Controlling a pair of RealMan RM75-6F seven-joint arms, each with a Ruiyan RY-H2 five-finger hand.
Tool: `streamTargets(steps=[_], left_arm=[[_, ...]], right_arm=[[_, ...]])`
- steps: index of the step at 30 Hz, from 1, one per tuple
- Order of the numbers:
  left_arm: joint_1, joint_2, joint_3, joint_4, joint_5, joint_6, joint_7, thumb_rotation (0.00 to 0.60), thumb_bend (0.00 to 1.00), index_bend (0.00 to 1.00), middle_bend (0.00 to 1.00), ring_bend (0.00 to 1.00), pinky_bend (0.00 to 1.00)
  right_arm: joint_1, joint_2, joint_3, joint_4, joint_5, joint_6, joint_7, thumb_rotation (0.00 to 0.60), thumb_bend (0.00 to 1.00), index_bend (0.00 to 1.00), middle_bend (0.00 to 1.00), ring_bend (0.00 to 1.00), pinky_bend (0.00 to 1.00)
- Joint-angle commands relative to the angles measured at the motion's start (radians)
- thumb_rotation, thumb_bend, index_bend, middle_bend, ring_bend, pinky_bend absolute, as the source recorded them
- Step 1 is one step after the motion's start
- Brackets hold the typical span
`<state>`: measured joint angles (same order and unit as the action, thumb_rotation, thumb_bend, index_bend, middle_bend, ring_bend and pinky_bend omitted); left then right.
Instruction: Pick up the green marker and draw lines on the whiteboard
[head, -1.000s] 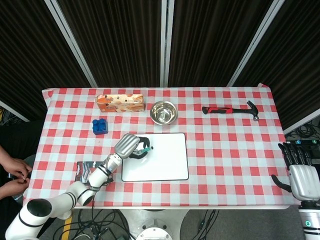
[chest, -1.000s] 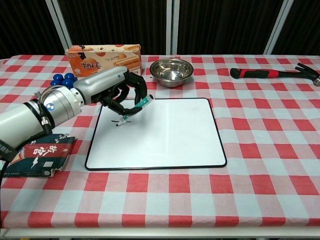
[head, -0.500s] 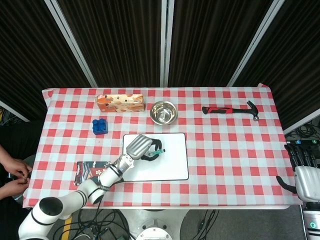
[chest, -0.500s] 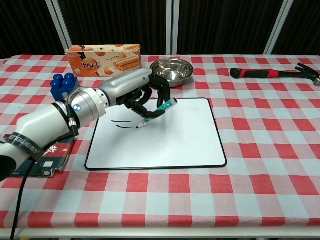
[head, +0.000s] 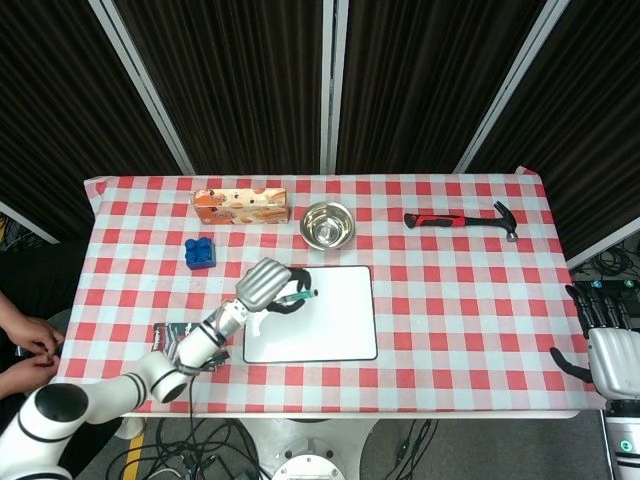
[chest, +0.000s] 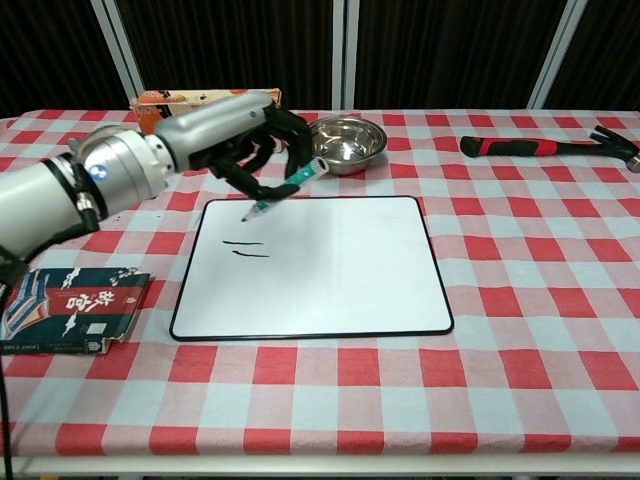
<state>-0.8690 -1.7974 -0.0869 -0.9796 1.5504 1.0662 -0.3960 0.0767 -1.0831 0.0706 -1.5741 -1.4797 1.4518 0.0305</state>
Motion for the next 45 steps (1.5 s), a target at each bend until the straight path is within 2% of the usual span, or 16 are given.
streamTargets(steps=[1, 6, 9, 15, 22, 25, 31, 37, 45], left_arm=[[0.061, 0.114, 0.027, -0.093, -0.053, -0.033, 0.148, 0.600, 0.45, 0.55, 0.60, 0.76, 0.98], [0.112, 0.200, 0.049, -0.181, -0.117, -0.060, 0.361, 0.600, 0.45, 0.55, 0.59, 0.75, 0.97], [0.136, 0.224, 0.053, -0.236, -0.148, -0.064, 0.432, 0.600, 0.45, 0.55, 0.59, 0.75, 0.97], [0.161, 0.226, 0.046, -0.292, -0.172, -0.062, 0.436, 0.600, 0.46, 0.55, 0.58, 0.75, 0.96], [0.162, 0.180, 0.009, -0.337, -0.137, -0.023, 0.319, 0.600, 0.46, 0.55, 0.58, 0.75, 0.96], [0.145, 0.130, -0.012, -0.320, -0.116, -0.013, 0.277, 0.600, 0.46, 0.55, 0.59, 0.75, 0.96], [0.092, 0.034, -0.042, -0.225, -0.111, -0.059, 0.228, 0.600, 0.46, 0.55, 0.59, 0.74, 0.96], [0.068, -0.038, -0.047, -0.121, -0.105, -0.075, 0.195, 0.600, 0.46, 0.55, 0.59, 0.74, 0.96], [0.066, -0.071, -0.038, -0.054, -0.110, -0.097, 0.162, 0.600, 0.46, 0.55, 0.59, 0.74, 0.96]], right_arm=[[0.005, -0.004, -0.001, 0.003, -0.006, -0.003, 0.001, 0.600, 0.14, 0.00, 0.07, 0.00, 0.00], [0.011, -0.008, -0.002, 0.002, -0.018, -0.003, -0.001, 0.600, 0.14, 0.00, 0.07, 0.00, 0.00], [0.014, -0.009, -0.003, 0.000, -0.021, -0.006, -0.002, 0.600, 0.14, 0.00, 0.07, 0.00, 0.00], [0.014, -0.009, -0.007, -0.003, -0.028, -0.002, -0.001, 0.600, 0.14, 0.00, 0.07, 0.00, 0.00], [0.005, -0.008, -0.010, -0.006, -0.028, 0.011, -0.002, 0.600, 0.13, 0.00, 0.07, 0.00, 0.00], [0.000, -0.007, -0.013, -0.004, -0.026, 0.013, 0.002, 0.600, 0.13, 0.00, 0.07, 0.00, 0.00], [-0.007, 0.001, -0.013, -0.004, -0.021, 0.021, 0.003, 0.600, 0.14, 0.00, 0.07, 0.00, 0.00], [-0.009, 0.003, -0.014, -0.004, -0.015, 0.018, 0.003, 0.600, 0.14, 0.00, 0.07, 0.00, 0.00], [-0.009, 0.002, -0.012, -0.002, -0.008, 0.013, 0.002, 0.600, 0.13, 0.00, 0.07, 0.00, 0.00]])
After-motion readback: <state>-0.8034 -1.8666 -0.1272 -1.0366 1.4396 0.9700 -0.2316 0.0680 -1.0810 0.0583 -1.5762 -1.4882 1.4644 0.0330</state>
